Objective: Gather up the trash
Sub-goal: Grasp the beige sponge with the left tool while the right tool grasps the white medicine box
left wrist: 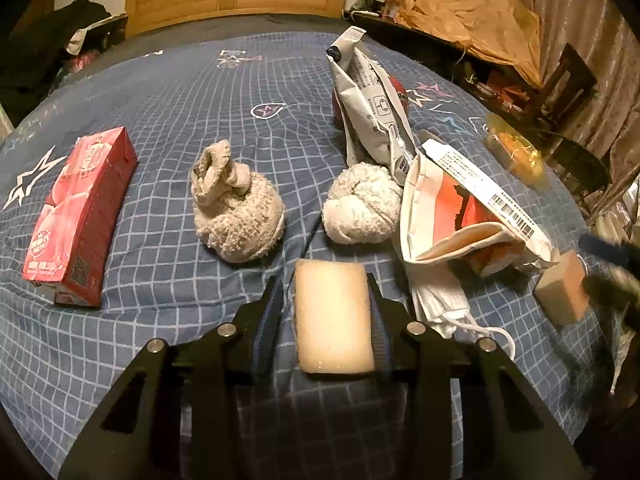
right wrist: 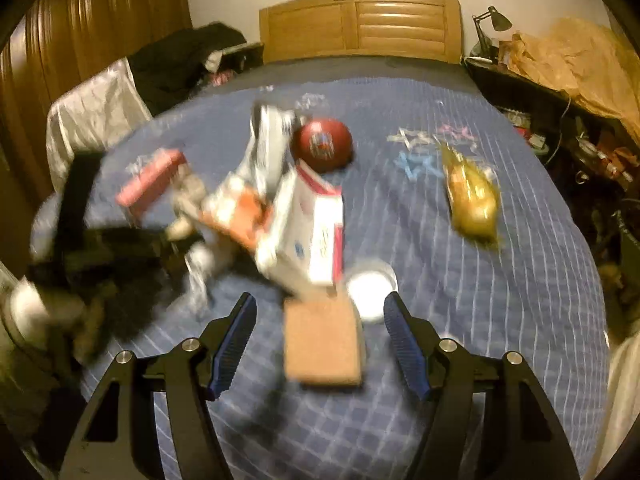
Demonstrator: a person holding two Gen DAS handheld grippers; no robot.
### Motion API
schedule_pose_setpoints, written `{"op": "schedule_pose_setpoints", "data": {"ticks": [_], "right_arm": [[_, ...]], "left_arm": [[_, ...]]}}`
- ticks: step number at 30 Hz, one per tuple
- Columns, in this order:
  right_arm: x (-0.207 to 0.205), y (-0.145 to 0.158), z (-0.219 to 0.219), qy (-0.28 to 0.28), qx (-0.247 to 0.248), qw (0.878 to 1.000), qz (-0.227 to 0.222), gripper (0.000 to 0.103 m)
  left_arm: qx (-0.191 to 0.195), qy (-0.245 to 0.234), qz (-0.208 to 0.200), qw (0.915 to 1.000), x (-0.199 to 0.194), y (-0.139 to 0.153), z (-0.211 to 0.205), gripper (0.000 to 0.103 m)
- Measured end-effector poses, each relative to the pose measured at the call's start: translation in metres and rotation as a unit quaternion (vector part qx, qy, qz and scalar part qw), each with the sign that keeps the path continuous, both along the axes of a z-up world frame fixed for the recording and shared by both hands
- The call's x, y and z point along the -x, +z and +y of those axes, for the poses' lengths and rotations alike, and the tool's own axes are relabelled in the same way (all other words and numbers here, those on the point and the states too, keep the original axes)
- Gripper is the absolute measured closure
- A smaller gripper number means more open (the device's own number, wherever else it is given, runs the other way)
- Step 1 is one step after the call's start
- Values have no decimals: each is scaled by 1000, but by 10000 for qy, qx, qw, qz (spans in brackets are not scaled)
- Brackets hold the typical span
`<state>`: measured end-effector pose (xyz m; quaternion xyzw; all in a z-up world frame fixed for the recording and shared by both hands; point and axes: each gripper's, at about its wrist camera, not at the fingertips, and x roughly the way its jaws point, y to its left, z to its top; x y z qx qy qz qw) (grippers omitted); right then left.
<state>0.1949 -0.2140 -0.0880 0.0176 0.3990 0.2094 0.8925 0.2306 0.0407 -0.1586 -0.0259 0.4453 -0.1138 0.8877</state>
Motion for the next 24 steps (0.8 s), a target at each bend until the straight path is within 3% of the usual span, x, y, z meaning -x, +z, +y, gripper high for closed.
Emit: {"op": "schedule_pose_setpoints", "data": {"ticks": [2,6,8,11,14,16,17,24], "right_arm": [[-32,4,6,21,-317,9985,436,36],[-88,-20,24,22,-173,9913,1302,35],[-110,-33,25,13,-363,9845,1717,31],[-126,-44,30,22,-482,9796,1950,31],[-131,-45,36,3,-452,9813,1873,34],[-130,-42,40,10,-501,9839,1715,48],[-125,-37,40,-2,-450,9866,1570,50],[-67,-6,36,-121,-358,9979,523,54]], "left_arm": [[29,2,18,10000,-1,-1,0,64],[103,-6,35,9999,1,-1,4,64],[128,-20,44,9999,1,-1,5,64],[127,-44,65,9999,1,-2,6,63],[128,-52,58,9999,1,-2,6,63],[139,-44,32,9999,1,-2,7,63],[140,-40,17,9999,2,-1,7,63],[72,96,-368,9993,17,12,6,73]]}}
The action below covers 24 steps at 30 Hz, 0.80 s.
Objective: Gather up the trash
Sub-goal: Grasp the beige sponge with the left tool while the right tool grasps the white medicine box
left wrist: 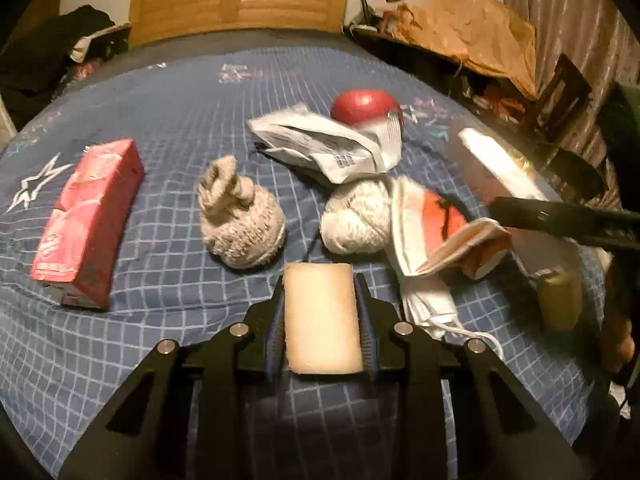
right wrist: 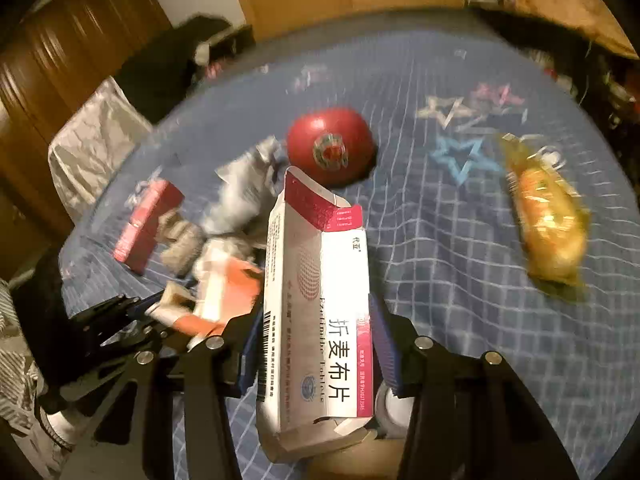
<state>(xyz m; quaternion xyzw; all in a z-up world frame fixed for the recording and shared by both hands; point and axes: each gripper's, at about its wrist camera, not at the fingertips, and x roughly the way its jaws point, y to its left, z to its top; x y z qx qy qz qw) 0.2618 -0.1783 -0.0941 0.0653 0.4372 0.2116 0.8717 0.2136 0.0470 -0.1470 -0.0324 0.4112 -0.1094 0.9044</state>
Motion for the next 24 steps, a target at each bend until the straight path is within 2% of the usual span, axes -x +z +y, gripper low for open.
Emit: {"op": "schedule_pose_setpoints", "data": {"ticks": [3,6,12,16,20,24], "right_arm": [[34,21,-10,-175,18,9984,-538,54],[75,43,-18,-409,157,9924,-1146,53],[154,86,-30,-774,327,9704,-2263,53],[199,108,-27,-951,525,9500,-2926,53],[234,122,-29,-1085,630,9378,-3239,52],[255,131,-28,-1161,630,9325,-3363,52]], "left_arm": [[67,94,-178,9998,12,12,0,73],[-22,97,-527,9986,32,35,-8,73],[-167,139,-1542,9878,81,106,-33,73],[-327,220,-2038,9782,106,134,-49,73],[-437,280,-2435,9685,130,144,-66,73],[-433,282,-2567,9651,138,149,-73,73]]}}
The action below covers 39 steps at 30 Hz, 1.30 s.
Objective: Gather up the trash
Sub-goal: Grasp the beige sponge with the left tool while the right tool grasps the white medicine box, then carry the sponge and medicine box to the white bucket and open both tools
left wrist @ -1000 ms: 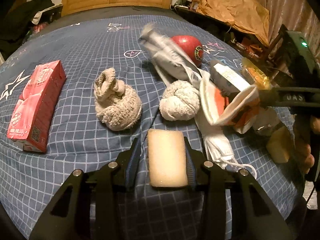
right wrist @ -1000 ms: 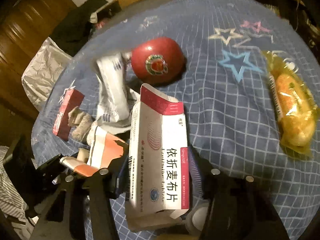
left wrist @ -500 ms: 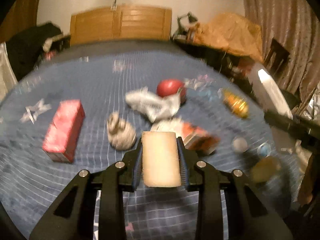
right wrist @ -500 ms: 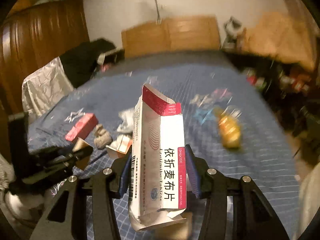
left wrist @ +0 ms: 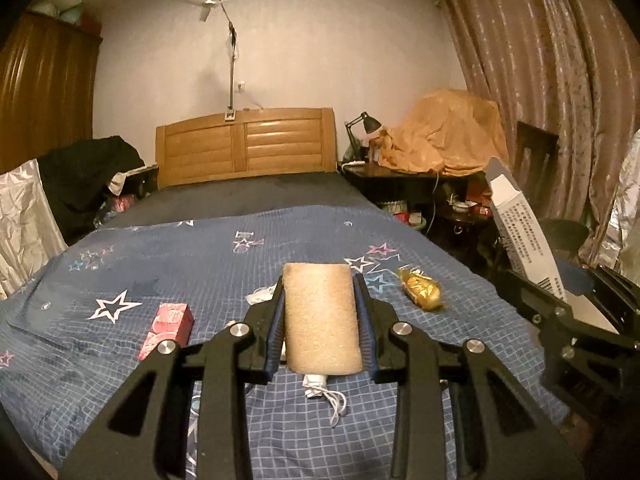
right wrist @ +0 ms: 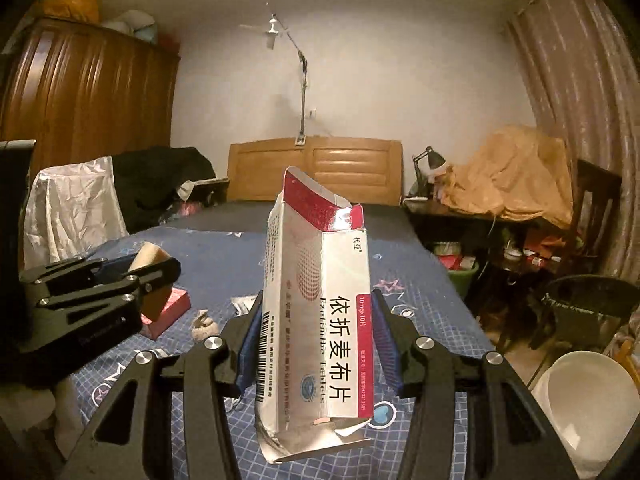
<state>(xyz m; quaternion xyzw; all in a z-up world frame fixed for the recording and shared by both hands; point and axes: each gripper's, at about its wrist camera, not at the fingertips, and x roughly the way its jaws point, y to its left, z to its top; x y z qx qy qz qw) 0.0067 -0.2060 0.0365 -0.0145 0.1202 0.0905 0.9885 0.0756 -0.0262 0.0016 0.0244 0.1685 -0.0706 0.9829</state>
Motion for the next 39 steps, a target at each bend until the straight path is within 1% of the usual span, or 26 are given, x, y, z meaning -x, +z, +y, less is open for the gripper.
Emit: {"op": "schedule_pose_setpoints", "data": {"ticks": [5,10,17,20,23,28,34,39], "right_arm": [[11,6,3,-64,-23,9999,-83,52],[2,7,4,-147,-63,9999,-43,52],[-1,7,2,-146,-66,9999,-31,52],[-7,9,8,-156,-59,9999,-16,52],[-8,12,5,-252,-28,9997,-20,52],[-17,21,-26,-493,1,9987,105,52],[-26,33,-81,-958,143,9948,301,52],[-29,35,-147,-1391,166,9886,558,52]], "left_arm": [[-3,52,-75,10000,3,4,-2,73],[-26,74,-84,9999,6,4,-6,73],[-33,78,-85,9999,6,3,-6,73],[-45,43,-68,10000,5,3,-8,73],[-86,-32,-54,9999,1,6,-15,73],[-155,-296,43,9994,-16,11,-41,73],[-173,-759,208,9967,-35,14,-85,73],[-212,-1194,305,9921,-47,18,-133,73]]}}
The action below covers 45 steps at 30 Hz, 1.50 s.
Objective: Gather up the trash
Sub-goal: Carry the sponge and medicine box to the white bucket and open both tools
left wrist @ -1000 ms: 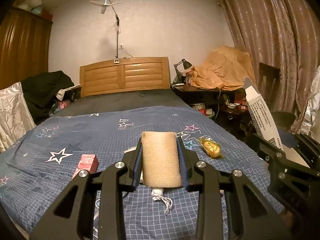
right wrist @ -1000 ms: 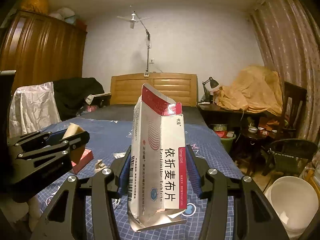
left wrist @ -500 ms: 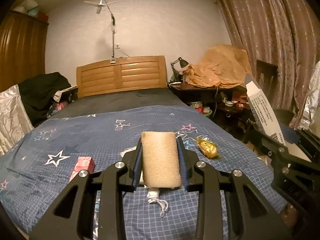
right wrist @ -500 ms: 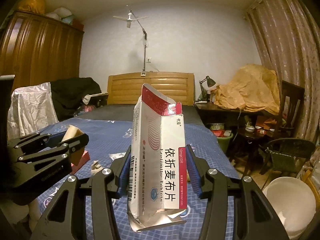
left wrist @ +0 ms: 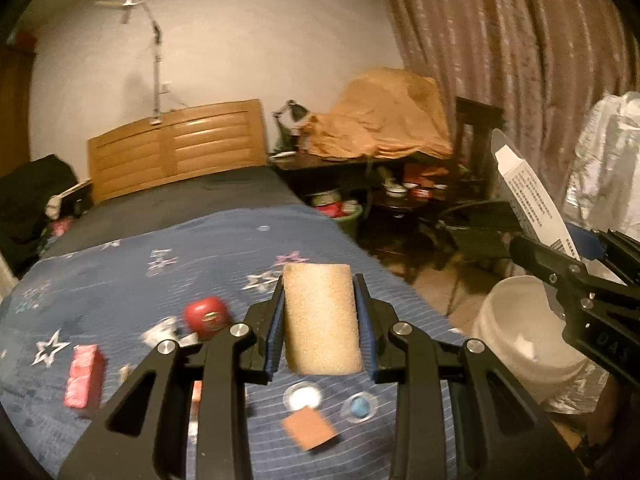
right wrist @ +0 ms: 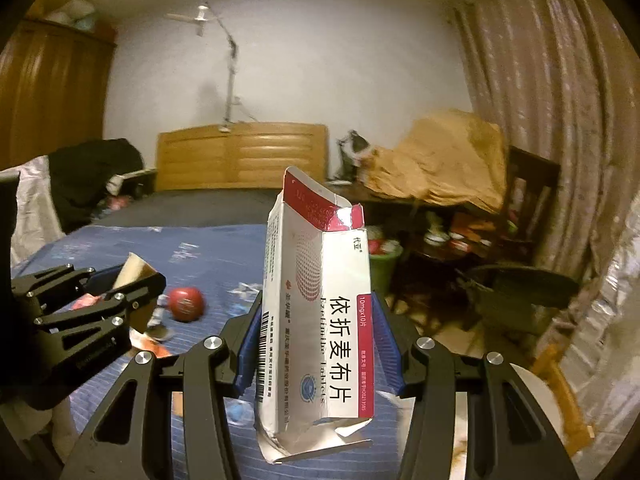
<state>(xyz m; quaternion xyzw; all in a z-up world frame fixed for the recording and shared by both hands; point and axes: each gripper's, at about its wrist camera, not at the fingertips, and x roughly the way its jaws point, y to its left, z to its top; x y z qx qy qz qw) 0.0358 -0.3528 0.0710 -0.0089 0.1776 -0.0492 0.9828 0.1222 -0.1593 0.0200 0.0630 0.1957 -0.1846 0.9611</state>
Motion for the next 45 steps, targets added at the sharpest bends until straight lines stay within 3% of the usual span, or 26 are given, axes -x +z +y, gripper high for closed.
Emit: {"op": "schedule_pose_setpoints", "data": {"ticks": [9,19,25,30,38,39,40,41,45], "right_arm": [[1,-11,-141,-776,-230,9955,503,52],[-12,-67,-280,-1298,-718,9800,1329,52],[-20,-114,-308,-1389,-982,9708,1691,52],[-18,-140,-311,-1449,-1125,9656,1843,52],[-23,-153,-313,-1465,-1197,9641,1864,49],[-22,-152,-312,-1462,-1215,9642,1848,48],[-21,-151,-312,-1447,-1249,9643,1832,47],[-21,-151,-312,-1450,-1272,9642,1818,46],[-17,-146,-310,-1466,-1280,9653,1739,45]], "left_arm": [[-277,-869,333,9953,-13,-12,-95,73],[-511,-1803,1082,9763,-34,-47,-197,73],[-617,-2300,1627,9575,-41,-83,-247,73],[-753,-2580,1835,9456,-40,-108,-269,73],[-854,-2593,1918,9427,-45,-120,-280,72],[-851,-2580,1934,9428,-46,-120,-279,59],[-827,-2550,1923,9440,-47,-120,-279,39],[-795,-2488,1871,9470,-48,-118,-277,35],[-720,-2392,1832,9508,-52,-113,-271,34]]}}
